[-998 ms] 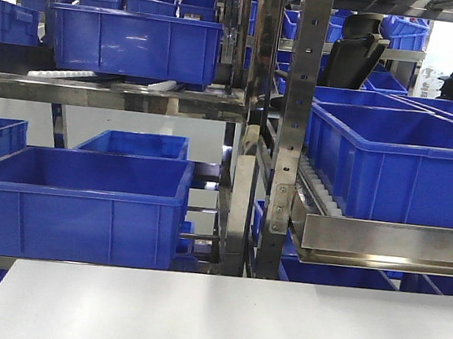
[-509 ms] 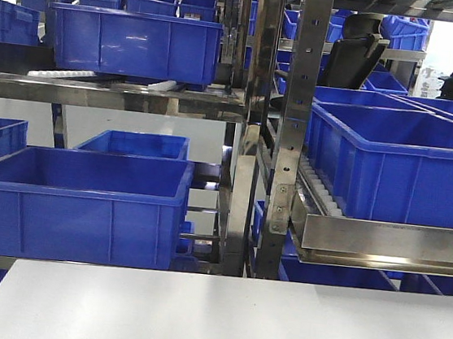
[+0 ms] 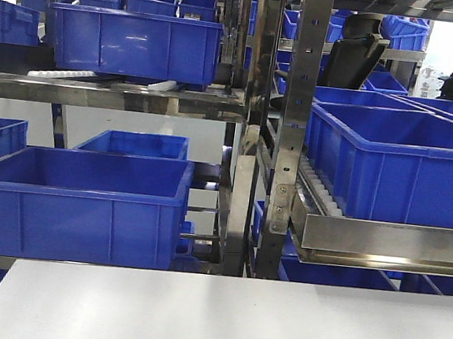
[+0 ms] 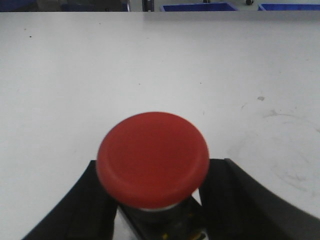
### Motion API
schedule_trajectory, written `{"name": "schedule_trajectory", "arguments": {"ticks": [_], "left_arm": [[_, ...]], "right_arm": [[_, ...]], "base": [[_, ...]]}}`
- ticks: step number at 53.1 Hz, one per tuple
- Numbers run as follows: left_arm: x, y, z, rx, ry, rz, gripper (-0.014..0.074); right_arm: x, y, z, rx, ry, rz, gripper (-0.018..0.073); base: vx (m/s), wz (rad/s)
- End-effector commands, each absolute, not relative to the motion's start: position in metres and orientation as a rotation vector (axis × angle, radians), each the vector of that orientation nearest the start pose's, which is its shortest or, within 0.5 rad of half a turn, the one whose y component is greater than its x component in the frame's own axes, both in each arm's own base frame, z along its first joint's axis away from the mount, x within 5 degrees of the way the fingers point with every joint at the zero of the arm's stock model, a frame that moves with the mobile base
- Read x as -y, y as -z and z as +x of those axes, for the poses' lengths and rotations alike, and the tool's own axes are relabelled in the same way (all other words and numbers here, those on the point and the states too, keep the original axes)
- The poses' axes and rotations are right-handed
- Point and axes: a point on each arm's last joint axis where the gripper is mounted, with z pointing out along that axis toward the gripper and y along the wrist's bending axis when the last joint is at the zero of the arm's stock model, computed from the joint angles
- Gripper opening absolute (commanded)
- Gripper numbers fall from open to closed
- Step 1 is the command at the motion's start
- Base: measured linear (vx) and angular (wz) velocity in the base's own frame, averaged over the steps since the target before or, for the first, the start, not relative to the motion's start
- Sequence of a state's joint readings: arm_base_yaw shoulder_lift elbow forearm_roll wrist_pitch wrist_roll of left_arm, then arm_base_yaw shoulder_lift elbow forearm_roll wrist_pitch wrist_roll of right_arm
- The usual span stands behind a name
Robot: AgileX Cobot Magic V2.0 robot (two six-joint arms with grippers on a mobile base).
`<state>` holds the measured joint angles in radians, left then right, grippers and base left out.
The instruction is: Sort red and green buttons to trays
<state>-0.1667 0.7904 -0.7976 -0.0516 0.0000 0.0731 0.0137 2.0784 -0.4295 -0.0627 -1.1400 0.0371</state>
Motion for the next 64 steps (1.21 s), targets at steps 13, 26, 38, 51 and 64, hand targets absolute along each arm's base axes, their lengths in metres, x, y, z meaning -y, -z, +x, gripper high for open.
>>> {"name": "schedule_trajectory", "arguments": {"ticks": [13,26,38,51,64], "left_arm": [[0.027,-0.418,0.165,-1.415,0.131,0.120,0.0586],[0.033,-0.342,0.186,-1.805,0.149,0.140,0.0586],[0.037,-0.230,0.190,-2.041,0.226,-0.009,0.0586],[0.038,-0.166,0.201,-2.067,0.118,0.050,0.0586],[0.049,-0.143,0.234,-2.069,0.142,0.092,0.0586]], "right_arm": [[-0.025,-0.160,0.285,-1.507,-0.201,-0.207,-0.0013],[-0.024,-0.234,0.264,-1.331,-0.219,-0.169,-0.0011],[-0.022,-0.252,0.252,-1.372,-0.178,-0.177,-0.0010],[-0.022,-0.249,0.252,-1.418,-0.170,-0.176,-0.0010],[-0.021,-0.249,0.252,-1.418,-0.166,-0.174,-0.0010]], "base": [[0.00,0.00],[0.00,0.00],[0.00,0.00],[0.00,0.00],[0.00,0.00]]}}
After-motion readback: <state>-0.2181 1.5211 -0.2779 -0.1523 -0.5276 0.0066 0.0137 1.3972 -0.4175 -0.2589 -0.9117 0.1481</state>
